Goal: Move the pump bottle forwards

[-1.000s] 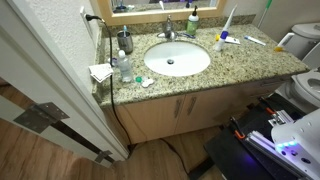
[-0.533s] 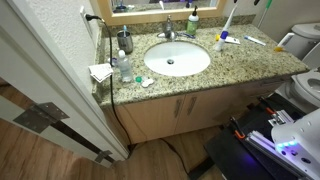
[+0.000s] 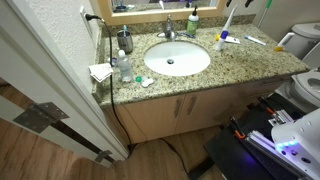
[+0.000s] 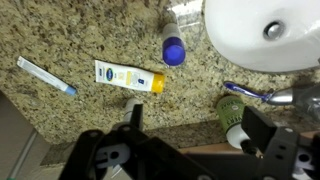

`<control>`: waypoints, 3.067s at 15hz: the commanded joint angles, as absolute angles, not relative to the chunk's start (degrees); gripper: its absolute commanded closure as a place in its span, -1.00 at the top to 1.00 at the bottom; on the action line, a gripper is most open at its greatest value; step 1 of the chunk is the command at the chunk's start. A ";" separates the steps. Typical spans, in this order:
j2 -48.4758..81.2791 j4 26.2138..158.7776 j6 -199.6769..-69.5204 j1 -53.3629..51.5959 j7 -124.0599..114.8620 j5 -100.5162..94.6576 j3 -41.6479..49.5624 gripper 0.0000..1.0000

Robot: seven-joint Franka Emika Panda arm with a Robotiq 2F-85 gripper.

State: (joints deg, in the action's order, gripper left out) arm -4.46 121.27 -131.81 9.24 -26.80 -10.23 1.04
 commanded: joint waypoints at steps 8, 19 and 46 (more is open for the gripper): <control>3.41 111.48 -132.43 4.75 -38.15 -7.91 2.38 1.00; 21.92 91.83 -138.54 2.34 -33.72 -4.22 6.97 1.00; 34.86 81.17 -137.72 2.67 -26.32 3.46 8.25 1.00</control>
State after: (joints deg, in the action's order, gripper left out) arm 32.44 82.87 -135.84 3.04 -25.50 3.85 7.36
